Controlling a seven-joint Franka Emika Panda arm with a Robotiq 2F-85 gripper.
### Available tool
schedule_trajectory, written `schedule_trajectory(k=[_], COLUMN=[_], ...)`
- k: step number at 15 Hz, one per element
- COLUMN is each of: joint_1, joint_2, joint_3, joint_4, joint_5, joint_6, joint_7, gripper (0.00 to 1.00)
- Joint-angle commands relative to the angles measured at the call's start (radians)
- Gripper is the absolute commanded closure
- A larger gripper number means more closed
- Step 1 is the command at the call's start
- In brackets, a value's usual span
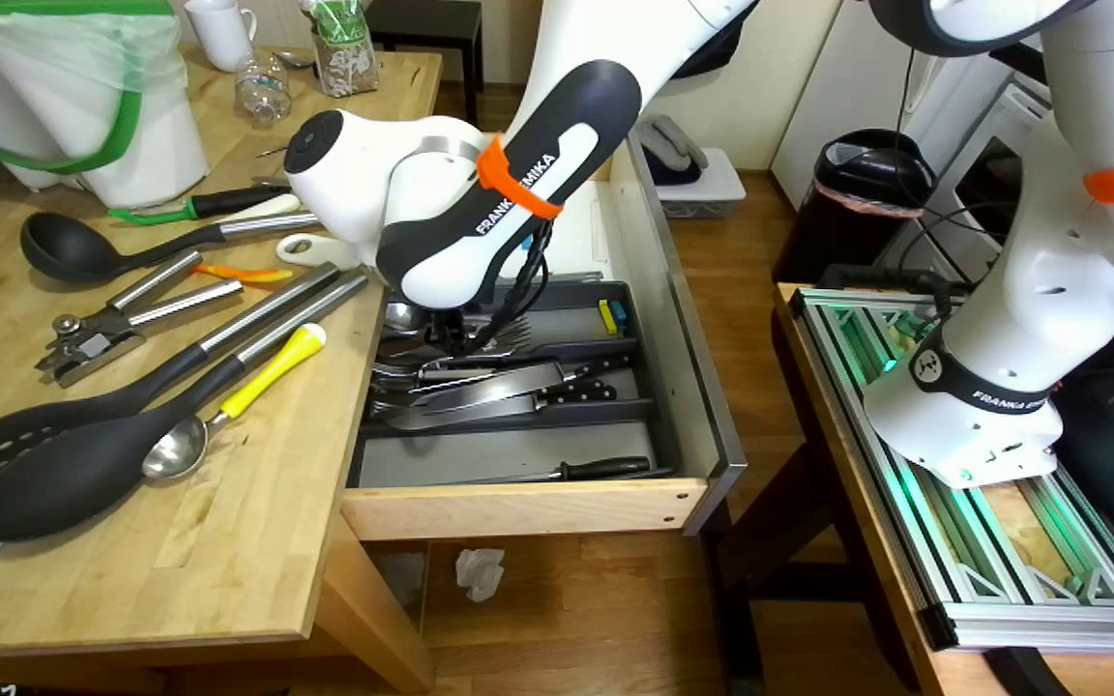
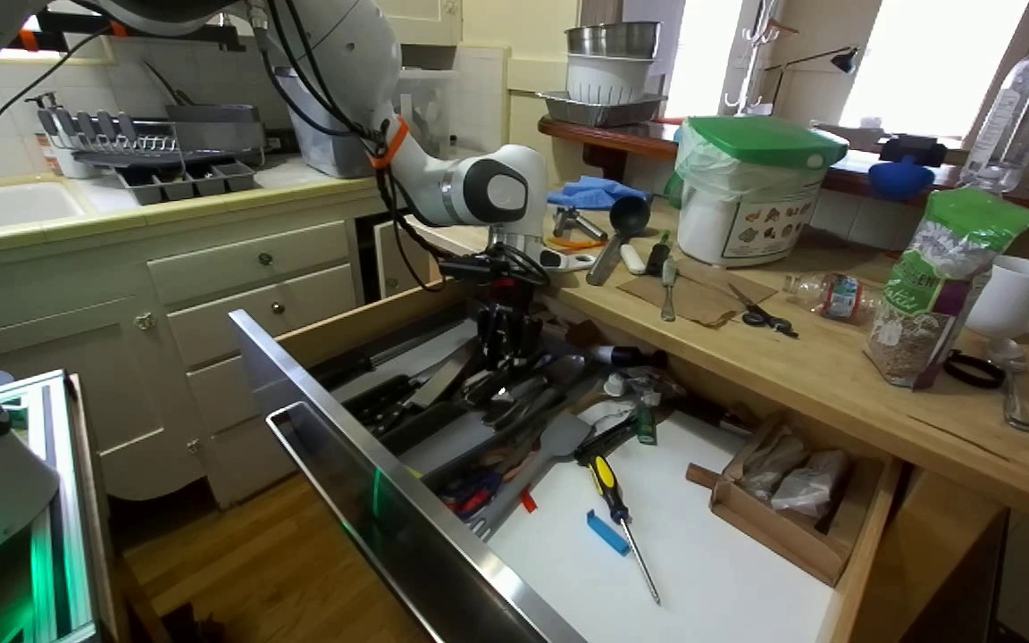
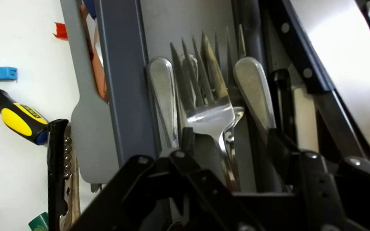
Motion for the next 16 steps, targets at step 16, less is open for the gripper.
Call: schedule_trajectory(k=[16], joint_1=[0.101], joint_2=[-0.227], joint_3=[-0.009], joint_4=[-0.192], joint_5=[0.006], joint_6=[-0.097], joint_7=[0.322], gripper=[0.0])
